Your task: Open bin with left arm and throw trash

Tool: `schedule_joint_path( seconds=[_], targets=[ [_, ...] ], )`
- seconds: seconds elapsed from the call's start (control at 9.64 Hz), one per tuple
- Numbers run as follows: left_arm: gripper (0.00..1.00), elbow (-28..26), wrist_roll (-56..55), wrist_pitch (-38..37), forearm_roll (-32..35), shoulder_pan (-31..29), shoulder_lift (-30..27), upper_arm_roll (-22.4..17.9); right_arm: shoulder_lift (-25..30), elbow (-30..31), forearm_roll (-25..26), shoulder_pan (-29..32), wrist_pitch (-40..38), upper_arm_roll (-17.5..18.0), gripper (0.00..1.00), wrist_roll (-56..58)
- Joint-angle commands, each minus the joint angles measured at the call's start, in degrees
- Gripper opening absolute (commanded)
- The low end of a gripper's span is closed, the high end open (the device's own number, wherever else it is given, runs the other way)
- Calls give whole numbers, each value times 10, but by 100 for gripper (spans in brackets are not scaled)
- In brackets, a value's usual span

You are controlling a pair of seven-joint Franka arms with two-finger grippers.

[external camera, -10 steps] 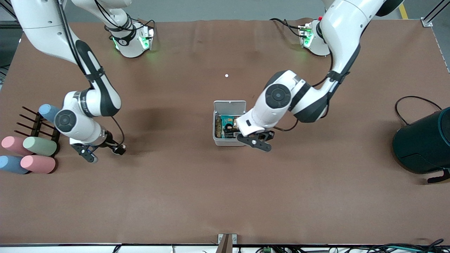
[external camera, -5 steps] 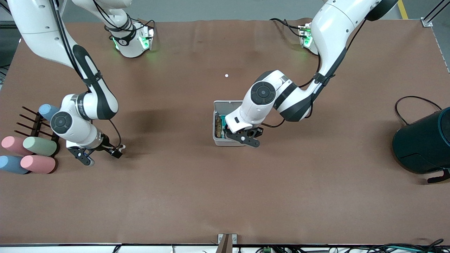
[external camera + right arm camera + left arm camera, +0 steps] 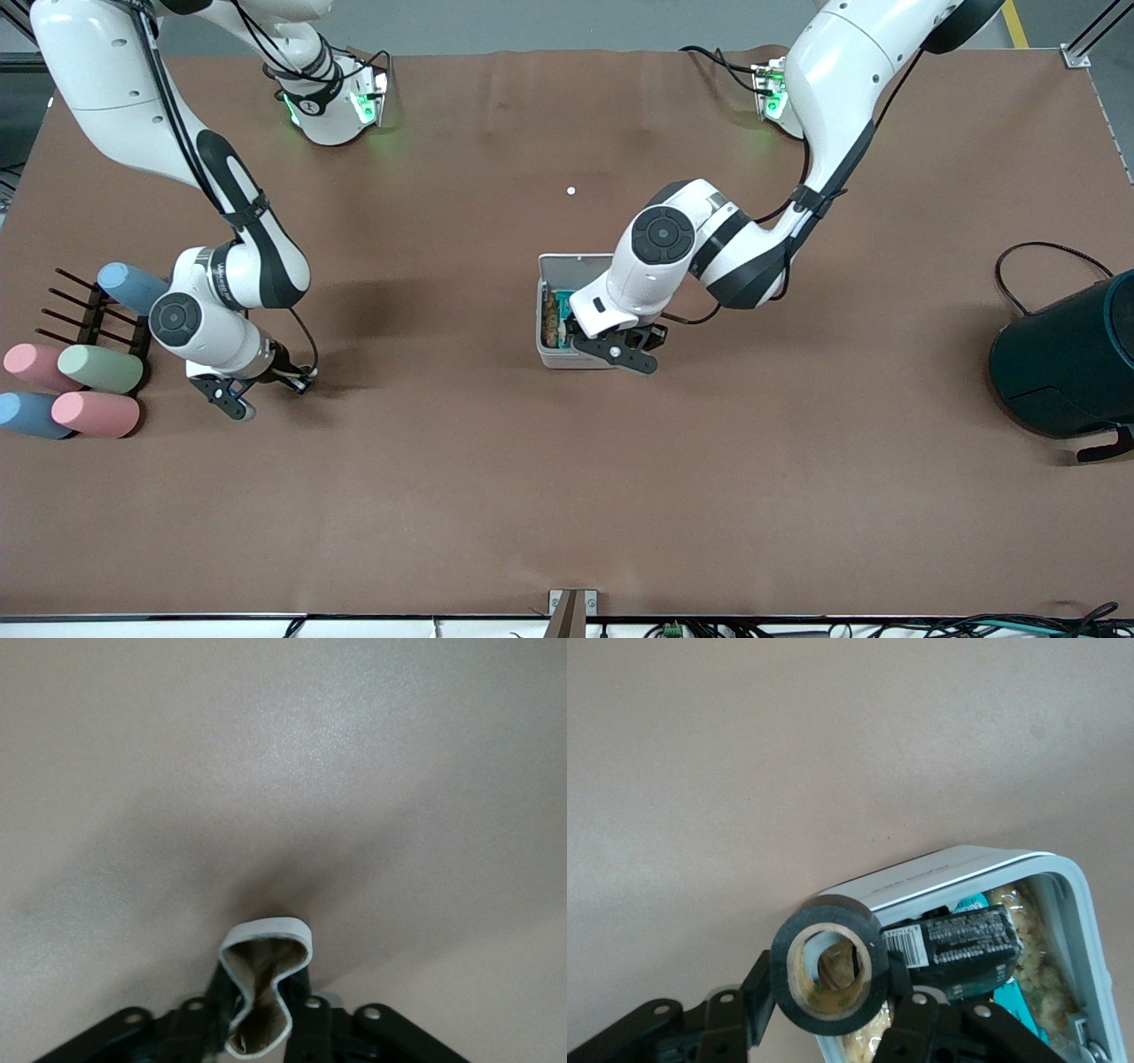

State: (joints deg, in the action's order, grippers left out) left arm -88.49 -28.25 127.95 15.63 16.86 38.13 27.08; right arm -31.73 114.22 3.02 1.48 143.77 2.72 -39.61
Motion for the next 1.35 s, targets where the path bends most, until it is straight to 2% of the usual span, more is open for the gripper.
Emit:
schedule_joint_path(
  seconds=[0.0, 0.1, 0.31, 0.52, 0.73, 0.83, 1.24],
  targets=[
    [37, 6, -18, 0, 14, 5, 7, 1, 30, -12, 7, 0, -64, 6, 0, -9],
    [44, 6, -18, 0, 15, 5, 8, 1, 46, -33, 2, -12, -106, 11, 0, -53],
    [53, 2, -19, -1, 14, 8, 6, 1, 49, -116, 0, -72, -182, 24, 0, -219],
    [100, 1, -19, -3, 14, 13, 5, 1, 49, -191, -46, -150, -222, 24, 0, -369],
    [100, 2, -43, -9, 15, 19, 1, 1, 50, -224, -69, -211, -223, 25, 0, -470],
    [100, 2, -44, -12, 15, 16, -2, 1, 52, -225, -89, -225, -224, 26, 0, -485],
    [100, 9, -41, -65, 14, 7, -27, 3, 68, -225, -146, -235, -236, 26, 0, -486]
  ],
)
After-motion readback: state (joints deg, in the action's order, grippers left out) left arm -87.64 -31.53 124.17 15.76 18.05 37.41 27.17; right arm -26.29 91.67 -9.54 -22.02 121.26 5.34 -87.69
